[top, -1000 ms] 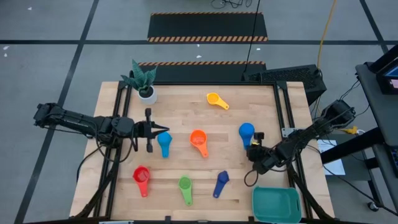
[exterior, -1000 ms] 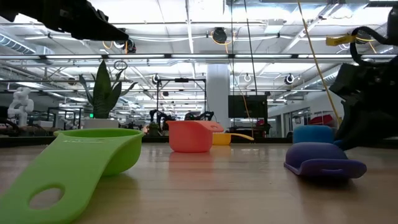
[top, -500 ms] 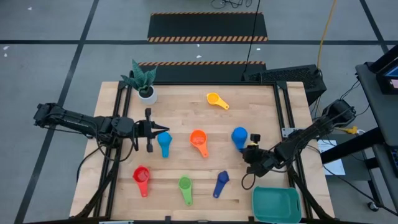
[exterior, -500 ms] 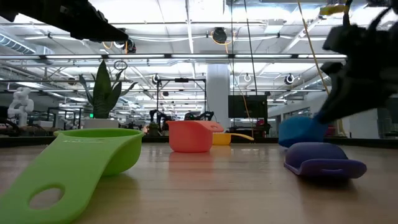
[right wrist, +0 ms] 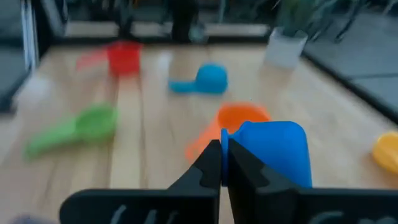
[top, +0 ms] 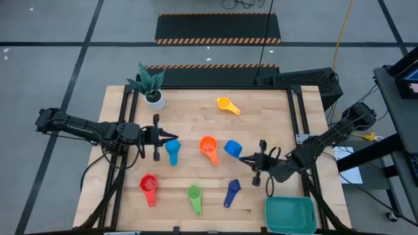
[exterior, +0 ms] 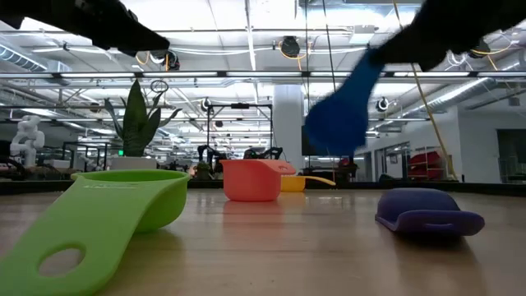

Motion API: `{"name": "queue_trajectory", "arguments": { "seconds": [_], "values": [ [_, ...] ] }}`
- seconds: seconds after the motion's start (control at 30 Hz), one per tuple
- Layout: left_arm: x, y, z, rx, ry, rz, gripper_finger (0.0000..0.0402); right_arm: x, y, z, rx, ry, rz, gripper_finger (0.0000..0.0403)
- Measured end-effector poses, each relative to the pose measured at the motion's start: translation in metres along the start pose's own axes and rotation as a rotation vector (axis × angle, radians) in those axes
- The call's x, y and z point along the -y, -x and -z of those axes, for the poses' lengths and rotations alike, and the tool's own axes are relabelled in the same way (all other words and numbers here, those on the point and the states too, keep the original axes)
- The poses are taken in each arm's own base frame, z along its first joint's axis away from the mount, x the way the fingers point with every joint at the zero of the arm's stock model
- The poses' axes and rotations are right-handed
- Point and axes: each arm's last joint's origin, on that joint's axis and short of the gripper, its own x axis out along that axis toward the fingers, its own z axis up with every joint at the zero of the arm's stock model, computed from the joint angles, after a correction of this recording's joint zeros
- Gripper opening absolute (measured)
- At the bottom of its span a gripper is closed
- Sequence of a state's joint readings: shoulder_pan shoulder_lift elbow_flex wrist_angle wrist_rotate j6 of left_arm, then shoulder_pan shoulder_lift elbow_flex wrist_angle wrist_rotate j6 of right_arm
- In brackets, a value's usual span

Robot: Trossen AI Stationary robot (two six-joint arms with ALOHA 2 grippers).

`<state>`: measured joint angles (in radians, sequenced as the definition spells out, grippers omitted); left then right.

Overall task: Nest measuring cups in basket
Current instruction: Stack the blue measuring cup on top of the orange measuring cup

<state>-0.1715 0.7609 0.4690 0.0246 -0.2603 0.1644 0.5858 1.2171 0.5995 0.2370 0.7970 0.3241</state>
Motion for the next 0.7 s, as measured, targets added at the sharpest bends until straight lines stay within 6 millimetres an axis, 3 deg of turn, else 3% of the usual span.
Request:
{"name": "queue_trajectory", "arguments": {
  "seconds": [0.3,0.6,0.7],
  "values": [
    [0.006,-0.013,0.007,-0.054,0.068,0.055,0.0050,-0.004,0.003,-0.029,0.235,-0.095,0.012,0.0000],
    [0.021,-0.059,0.027,-0.232,-0.017,0.050,0.0133,-0.005,0.006,-0.037,0.304,-0.077,0.008,0.0000],
    [0.026,-0.077,0.024,-0.309,-0.047,0.063,0.0147,-0.004,0.009,-0.039,0.307,-0.043,0.010,0.0000]
  ]
}}
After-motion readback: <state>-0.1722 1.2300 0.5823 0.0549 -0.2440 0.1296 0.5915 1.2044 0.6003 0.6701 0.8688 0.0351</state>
